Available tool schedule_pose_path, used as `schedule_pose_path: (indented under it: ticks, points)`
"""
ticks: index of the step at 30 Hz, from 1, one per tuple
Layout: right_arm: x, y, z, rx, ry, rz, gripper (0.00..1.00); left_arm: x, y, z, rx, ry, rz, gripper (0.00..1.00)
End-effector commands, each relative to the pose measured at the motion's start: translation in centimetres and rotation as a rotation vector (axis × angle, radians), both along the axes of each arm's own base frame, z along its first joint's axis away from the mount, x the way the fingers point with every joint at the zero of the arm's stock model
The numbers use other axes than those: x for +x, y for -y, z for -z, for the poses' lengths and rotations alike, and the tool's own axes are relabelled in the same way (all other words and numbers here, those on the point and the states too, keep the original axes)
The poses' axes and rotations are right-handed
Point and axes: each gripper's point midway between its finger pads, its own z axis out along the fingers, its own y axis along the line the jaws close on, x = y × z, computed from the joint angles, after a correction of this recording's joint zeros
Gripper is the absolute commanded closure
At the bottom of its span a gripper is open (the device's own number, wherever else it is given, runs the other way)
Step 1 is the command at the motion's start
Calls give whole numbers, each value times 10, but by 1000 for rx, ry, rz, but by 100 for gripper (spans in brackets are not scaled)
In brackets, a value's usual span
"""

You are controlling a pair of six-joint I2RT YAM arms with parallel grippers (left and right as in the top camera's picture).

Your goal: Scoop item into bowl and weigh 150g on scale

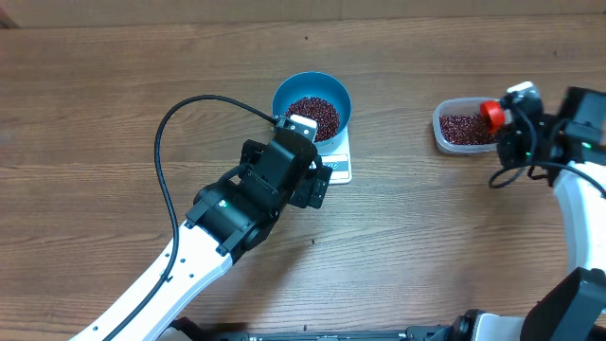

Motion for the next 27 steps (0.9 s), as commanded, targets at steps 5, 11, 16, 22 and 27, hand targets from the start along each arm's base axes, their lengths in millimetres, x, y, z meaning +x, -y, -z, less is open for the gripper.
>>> schedule_pose_path:
  ticks: [5,11,16,22,27]
  points:
    - [10,7,-18,19,67,136,96,0,-2,-3,-4,11,-12,0]
    - [20,-66,-50,354,191,-153,96,0,-2,-3,-4,11,-12,0]
    - [10,-112,-87,581,285,-387,96,0,-2,-3,-4,11,-12,0]
    - [1,-160,-98,648,281,-545,96,0,-2,-3,-4,11,-12,1]
    - [2,-195,-88,578,247,-593,96,0,-2,-3,-5,11,-12,0]
